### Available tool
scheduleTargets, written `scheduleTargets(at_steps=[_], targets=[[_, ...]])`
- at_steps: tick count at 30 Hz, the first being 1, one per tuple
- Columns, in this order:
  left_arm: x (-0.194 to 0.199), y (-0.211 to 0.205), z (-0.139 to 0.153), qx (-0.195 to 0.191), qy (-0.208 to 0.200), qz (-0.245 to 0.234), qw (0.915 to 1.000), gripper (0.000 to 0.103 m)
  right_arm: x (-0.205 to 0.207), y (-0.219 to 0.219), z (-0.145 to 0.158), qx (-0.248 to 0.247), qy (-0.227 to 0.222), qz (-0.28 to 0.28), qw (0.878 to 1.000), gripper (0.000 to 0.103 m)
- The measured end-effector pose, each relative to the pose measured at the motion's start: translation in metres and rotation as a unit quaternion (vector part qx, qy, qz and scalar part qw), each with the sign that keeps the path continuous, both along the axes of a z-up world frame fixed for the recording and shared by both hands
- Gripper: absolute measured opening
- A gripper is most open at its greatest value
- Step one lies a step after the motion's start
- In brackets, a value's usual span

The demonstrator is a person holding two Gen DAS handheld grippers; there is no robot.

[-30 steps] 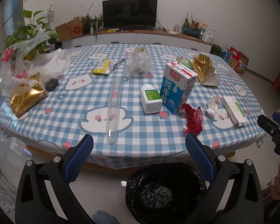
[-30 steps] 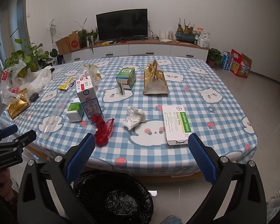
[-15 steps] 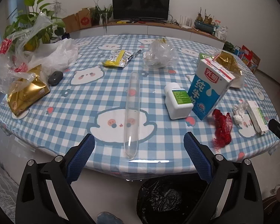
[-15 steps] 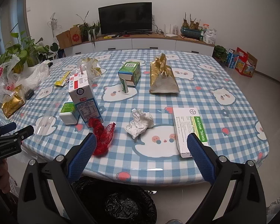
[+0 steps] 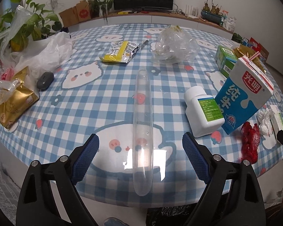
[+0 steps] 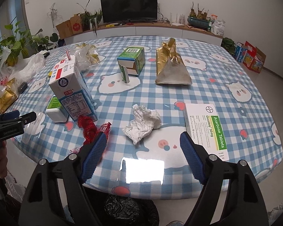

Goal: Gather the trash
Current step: 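Grasp the clear plastic tube with the left tool while the right tool grasps the crumpled tissue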

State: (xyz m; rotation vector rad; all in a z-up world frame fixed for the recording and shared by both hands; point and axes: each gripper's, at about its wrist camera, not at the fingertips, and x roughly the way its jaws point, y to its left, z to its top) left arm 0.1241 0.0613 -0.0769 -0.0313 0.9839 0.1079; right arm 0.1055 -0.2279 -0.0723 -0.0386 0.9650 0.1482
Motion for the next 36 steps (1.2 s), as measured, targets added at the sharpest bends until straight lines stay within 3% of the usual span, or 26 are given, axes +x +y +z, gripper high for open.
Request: scheduleTargets(at_steps=[19,23,26,31,36], targets=[[0.046,0.015,-0.029,-0.013,0.037,0.008,0.9992,0.064,0.043,0.006,-0.034,0.000,0.040,0.006,0.999,0.043],[0.052,0.015,-0.029,-0.008,0.035,0.010,0.9993,0.060,0.047,0.006,-0.038,0.008,0.047,0.008,0.999,0.032],[0.053,0.014,-0.029,-0.005,0.034,0.008,0.9994,0.053,0.049,0.006,-0.040,0.007,0.050,0.009,0.999,0.027],[0.052,0.012,-0.027,-0.005,0.039,0.002,0.9992,0.027,0.050,0.006,-0.042,0.006,0.051,0.007,0.999,0.019],[0.051,0.013,-0.027,-0.008,0.040,0.004,0.9992,0.025,0.050,0.006,-0.042,0.005,0.051,0.007,0.999,0.015]])
